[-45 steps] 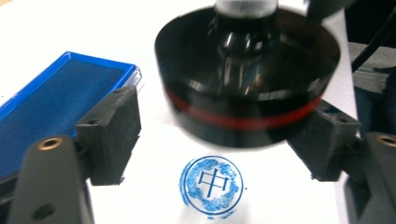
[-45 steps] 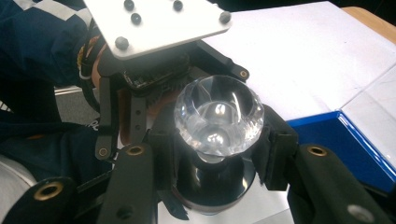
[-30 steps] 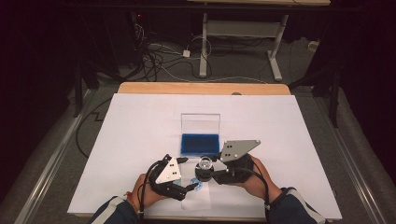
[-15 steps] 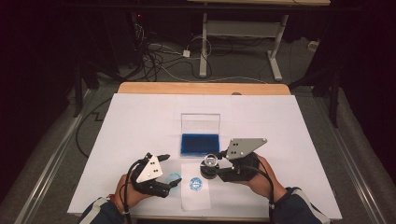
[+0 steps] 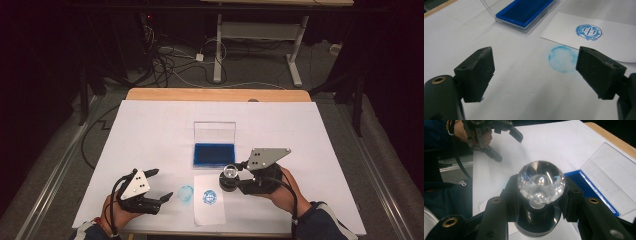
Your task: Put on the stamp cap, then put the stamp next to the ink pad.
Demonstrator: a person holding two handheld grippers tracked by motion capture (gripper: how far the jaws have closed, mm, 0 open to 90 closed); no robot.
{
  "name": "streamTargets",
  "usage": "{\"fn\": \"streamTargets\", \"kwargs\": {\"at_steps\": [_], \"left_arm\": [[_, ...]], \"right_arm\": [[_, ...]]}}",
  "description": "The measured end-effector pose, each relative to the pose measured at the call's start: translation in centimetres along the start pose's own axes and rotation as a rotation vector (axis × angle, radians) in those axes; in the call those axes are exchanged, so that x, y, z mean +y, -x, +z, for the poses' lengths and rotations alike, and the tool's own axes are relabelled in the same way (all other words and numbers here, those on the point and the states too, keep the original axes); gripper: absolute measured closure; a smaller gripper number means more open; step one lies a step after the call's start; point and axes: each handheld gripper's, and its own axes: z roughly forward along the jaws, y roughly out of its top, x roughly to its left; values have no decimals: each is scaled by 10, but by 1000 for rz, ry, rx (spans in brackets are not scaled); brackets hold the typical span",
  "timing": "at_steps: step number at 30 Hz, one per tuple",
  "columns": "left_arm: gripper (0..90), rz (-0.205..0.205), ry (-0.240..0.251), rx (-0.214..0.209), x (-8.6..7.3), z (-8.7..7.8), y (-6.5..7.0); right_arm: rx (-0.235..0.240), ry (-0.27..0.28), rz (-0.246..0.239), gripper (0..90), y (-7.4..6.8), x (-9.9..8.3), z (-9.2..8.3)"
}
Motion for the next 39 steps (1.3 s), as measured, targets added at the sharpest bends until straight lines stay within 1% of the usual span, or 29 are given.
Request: {"fn": "streamTargets", "kwargs": {"at_steps": [6,10,13,15,19,20,22,23,24,25,26,27,28,30,31,33,34,36,37,38,39], "left_arm": [[146,-27,6,31,-9,-9,-5],[148,-31,19,46,-11,-12,-6],[148,-33,15,52,-11,-11,-7],[148,-24,7,58,-12,-9,-7],[147,-14,-9,59,-14,-6,-7],[147,-28,-16,46,-14,-6,-6],[147,-30,-14,44,-15,-5,-6],[147,-26,-16,44,-15,-5,-6],[146,-10,-13,56,-14,-5,-7],[146,-30,-22,40,-15,-5,-5],[147,-33,-23,38,-15,-5,-5],[147,-8,-15,52,-14,-4,-7],[147,-26,-21,37,-15,-4,-5],[147,-25,-21,35,-15,-4,-5],[147,-7,-17,49,-14,-4,-6],[147,-5,-20,45,-14,-3,-6],[146,-22,-27,31,-15,-3,-4],[146,-22,-28,27,-15,-3,-4],[146,-2,-22,40,-14,-2,-6],[146,0,-21,40,-13,-2,-6],[146,-25,-29,23,-14,-2,-4]], "right_arm": [[-11,-6,6,573,2,-3,-4],[-20,-12,9,573,3,-6,-7],[-25,-14,14,573,5,-8,-9],[-30,-16,13,573,6,-9,-10],[-39,-18,17,573,8,-10,-12],[-44,-20,17,573,8,-11,-13],[-50,-22,20,573,10,-12,-14],[-55,-23,19,573,10,-13,-15],[-59,-25,19,573,11,-13,-16],[-63,-26,22,573,11,-14,-17],[-67,-26,24,574,12,-14,-18],[-69,-27,28,573,12,-15,-19],[-73,-28,24,574,13,-15,-19],[-83,-33,27,574,14,-16,-20],[-85,-33,29,573,15,-17,-21],[-98,-37,29,574,17,-17,-22],[-100,-36,29,574,18,-18,-22],[-118,-42,30,573,21,-18,-23],[-125,-43,32,574,22,-19,-23],[-135,-47,32,573,24,-20,-23],[-146,-49,35,574,26,-21,-24]]}}
